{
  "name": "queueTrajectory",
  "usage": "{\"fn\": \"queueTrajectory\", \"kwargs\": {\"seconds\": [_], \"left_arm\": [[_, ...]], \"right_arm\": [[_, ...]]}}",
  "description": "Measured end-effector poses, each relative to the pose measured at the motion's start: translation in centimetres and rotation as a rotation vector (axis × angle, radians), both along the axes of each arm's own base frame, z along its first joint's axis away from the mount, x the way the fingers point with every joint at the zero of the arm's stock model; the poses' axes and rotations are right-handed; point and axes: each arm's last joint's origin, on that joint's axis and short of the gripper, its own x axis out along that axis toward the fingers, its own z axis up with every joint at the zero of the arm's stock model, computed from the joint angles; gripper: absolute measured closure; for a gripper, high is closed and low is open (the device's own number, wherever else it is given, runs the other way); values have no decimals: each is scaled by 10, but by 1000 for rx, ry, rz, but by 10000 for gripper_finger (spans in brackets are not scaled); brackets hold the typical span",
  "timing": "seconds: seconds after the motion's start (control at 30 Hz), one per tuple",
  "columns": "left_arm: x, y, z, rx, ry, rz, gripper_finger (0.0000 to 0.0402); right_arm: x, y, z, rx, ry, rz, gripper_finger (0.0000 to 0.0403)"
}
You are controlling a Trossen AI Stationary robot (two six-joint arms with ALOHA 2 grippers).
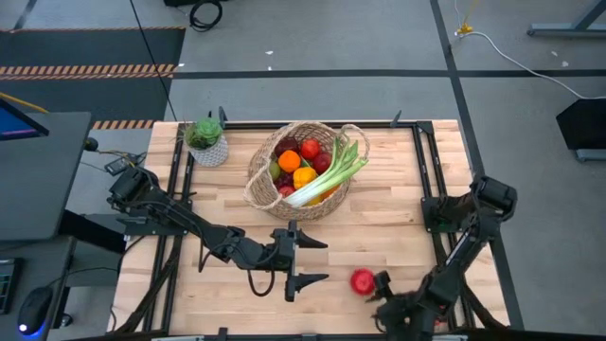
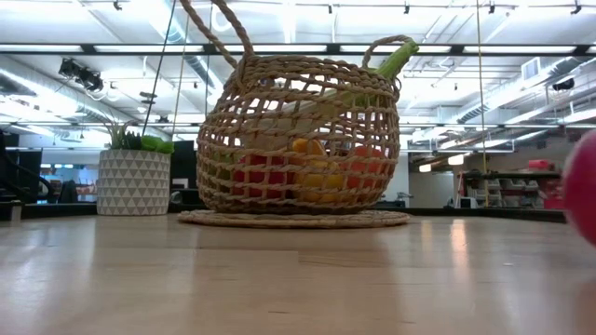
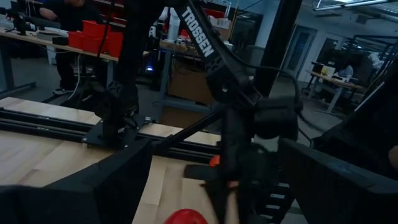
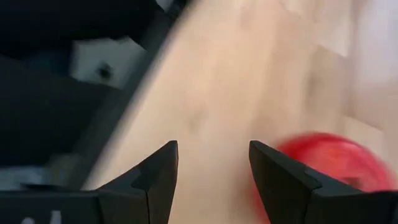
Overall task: Build produce basket
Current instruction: Put the apple into the basket
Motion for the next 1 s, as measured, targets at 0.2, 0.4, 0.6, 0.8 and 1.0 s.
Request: {"fn": "queueTrajectory", "kwargs": {"seconds": [0.2,0.4,0.6,0.8,1.0], "left_arm": [[0,0,0,0,0,0,47],[0,0,0,0,0,0,47],[0,0,0,-1,0,0,47],[-1,-2,0,-2,-2,-6,47],[-1,-2,0,-2,-2,-6,47]], "right_arm": [[16,-38,-3,-262,10,-156,198],[23,-44,34,-414,-117,-213,203],[19,-46,67,-472,-54,-212,212],[5,-62,64,-518,143,-292,213],[-8,-83,51,-708,188,-314,213]]}}
